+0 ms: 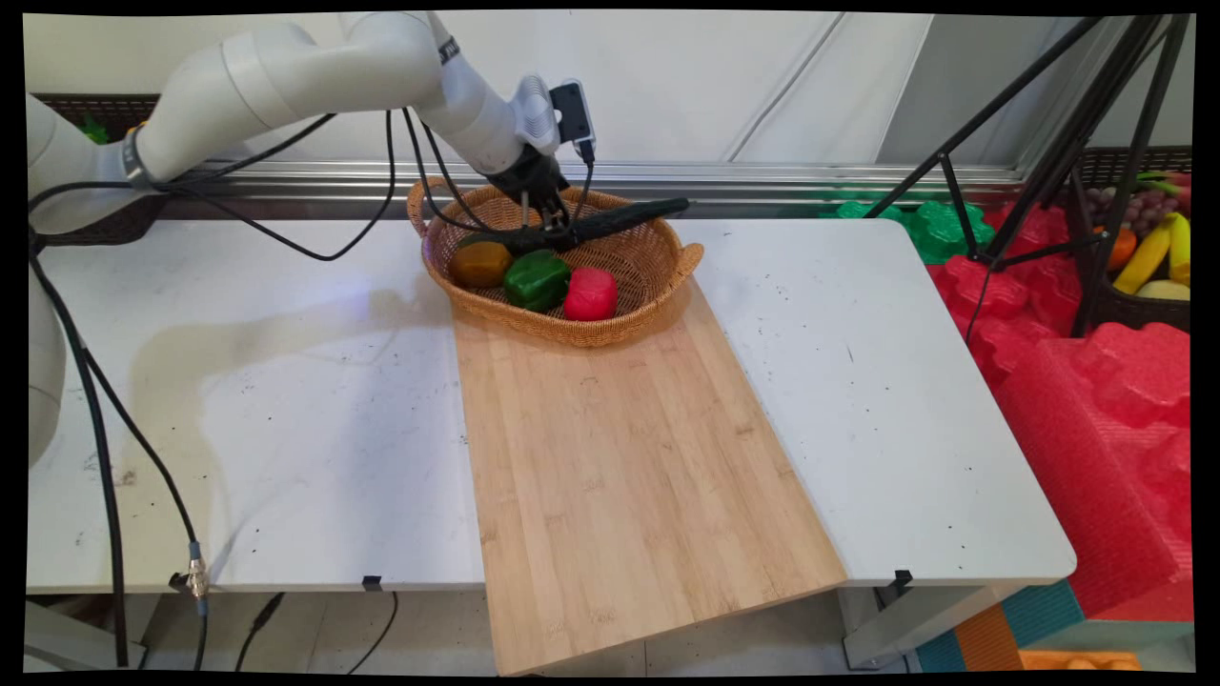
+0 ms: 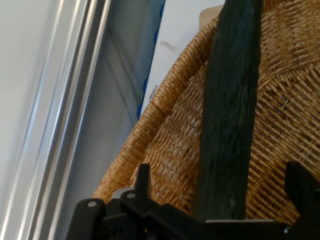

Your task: Pick up the cucumber from the vegetable basket, then place the picked object on the cutting board

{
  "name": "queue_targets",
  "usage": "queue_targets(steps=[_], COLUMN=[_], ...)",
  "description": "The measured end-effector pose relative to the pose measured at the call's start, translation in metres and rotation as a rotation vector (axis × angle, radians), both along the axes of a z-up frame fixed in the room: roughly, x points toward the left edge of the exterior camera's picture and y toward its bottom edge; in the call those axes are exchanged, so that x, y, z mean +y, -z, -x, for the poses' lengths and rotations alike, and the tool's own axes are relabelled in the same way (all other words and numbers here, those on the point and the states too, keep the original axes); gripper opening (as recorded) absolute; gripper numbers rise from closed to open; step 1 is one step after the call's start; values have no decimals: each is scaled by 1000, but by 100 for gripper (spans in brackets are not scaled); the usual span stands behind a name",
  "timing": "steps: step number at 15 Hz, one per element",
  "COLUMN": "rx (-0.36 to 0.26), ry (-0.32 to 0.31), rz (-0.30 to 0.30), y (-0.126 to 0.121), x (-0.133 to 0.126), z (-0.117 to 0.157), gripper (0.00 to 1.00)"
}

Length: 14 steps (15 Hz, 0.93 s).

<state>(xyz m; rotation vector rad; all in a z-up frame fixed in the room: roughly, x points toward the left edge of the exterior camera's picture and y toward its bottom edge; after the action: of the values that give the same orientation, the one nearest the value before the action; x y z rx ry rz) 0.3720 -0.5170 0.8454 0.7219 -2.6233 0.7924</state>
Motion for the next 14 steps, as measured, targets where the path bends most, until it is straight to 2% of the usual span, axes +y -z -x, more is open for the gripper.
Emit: queue_targets(steps=[7,8,14], rx=[-11,-15,-43], ry=[15,18,39], rz=[-8,-8,-3], y=[15,16,17], x=[-13,-14,-16], z=[4,4,6], gripper=[100,0,0])
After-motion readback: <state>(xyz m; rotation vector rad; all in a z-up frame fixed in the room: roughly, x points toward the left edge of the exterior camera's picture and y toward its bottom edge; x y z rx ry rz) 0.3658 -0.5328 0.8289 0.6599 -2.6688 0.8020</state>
